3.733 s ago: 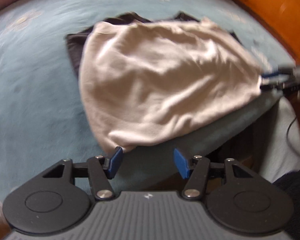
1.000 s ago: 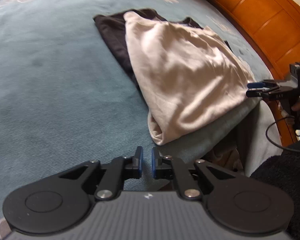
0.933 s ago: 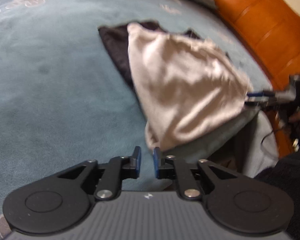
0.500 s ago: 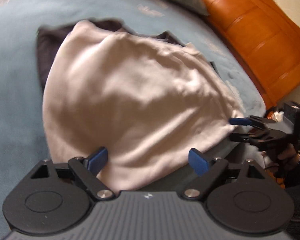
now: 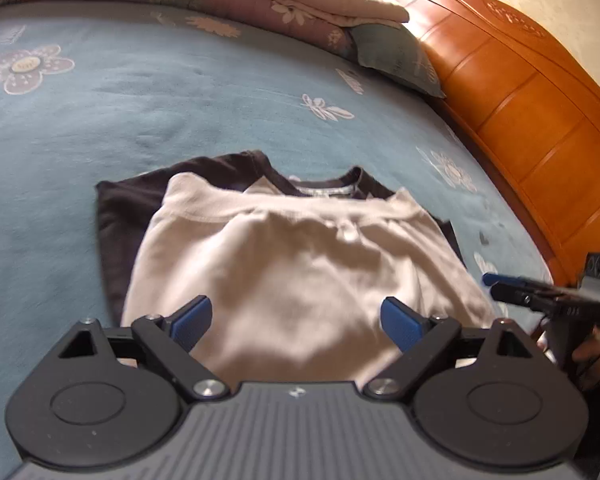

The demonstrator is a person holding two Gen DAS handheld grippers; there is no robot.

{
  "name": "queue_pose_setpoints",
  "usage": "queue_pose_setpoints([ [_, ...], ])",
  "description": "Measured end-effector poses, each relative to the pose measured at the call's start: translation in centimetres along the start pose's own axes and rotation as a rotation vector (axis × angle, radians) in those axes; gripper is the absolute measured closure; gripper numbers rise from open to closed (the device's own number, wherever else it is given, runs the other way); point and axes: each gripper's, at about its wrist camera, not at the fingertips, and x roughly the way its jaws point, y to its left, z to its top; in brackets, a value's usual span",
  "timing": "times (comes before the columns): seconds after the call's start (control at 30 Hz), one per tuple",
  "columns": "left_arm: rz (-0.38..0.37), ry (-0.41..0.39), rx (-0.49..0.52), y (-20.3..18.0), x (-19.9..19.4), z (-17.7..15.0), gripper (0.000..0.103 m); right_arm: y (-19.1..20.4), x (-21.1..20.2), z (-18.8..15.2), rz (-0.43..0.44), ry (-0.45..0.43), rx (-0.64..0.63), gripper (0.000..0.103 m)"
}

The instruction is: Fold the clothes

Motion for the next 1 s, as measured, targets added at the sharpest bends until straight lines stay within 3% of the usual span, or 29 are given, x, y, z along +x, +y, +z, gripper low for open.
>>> queue_pose_setpoints([
  [0.17,0.022,-0.012,-0.135,2.4,4.2,0.7,0.012,-1.7,5.0,1.0,0.022,0.046,0.102,0.0],
  [0.3,0.02,-0.113,-0.302,5.4,4.4,1.0,0.012,-3.7,4.9,0.6,0.035,-0.011,0.147,0.0],
  [0.4,0.072,-0.097,-0.303,5.7,4.8,3.1,0.012,-5.5,4.6,2.1,-0.066,-0.044,0.226,0.0],
  [0.47,0.065,-0.063,-0.299,4.9,4.9,4.4,0.012,-6.2,4.3,3.6,-0.116,-0.071,0.256,0.0],
  [0.57,0.004,-0.043,-0.255,3.0,4.9,4.8,0.009,-6.2,4.1,5.3,-0.004,-0.081,0.288,0.0],
  [0.7,-0.033,-0.023,-0.28,2.5,6.4,3.9,0.007,-4.7,6.7,5.5,0.107,0.01,0.276,0.0],
  [0.8,-0.047,-0.077,-0.325,4.1,7.0,3.6,0.006,-5.0,8.4,4.7,0.047,0.025,0.263,0.0],
  [0.87,0.01,-0.106,-0.332,4.9,7.0,4.5,0.006,-5.9,8.5,4.5,0.003,-0.012,0.274,0.0],
  [0.93,0.052,-0.106,-0.34,5.5,7.0,5.8,0.008,-6.9,8.3,5.1,-0.005,-0.038,0.311,0.0],
  [1.0,0.033,-0.113,-0.353,5.5,6.6,6.8,0.007,-7.9,8.0,6.0,-0.003,-0.06,0.355,0.0],
])
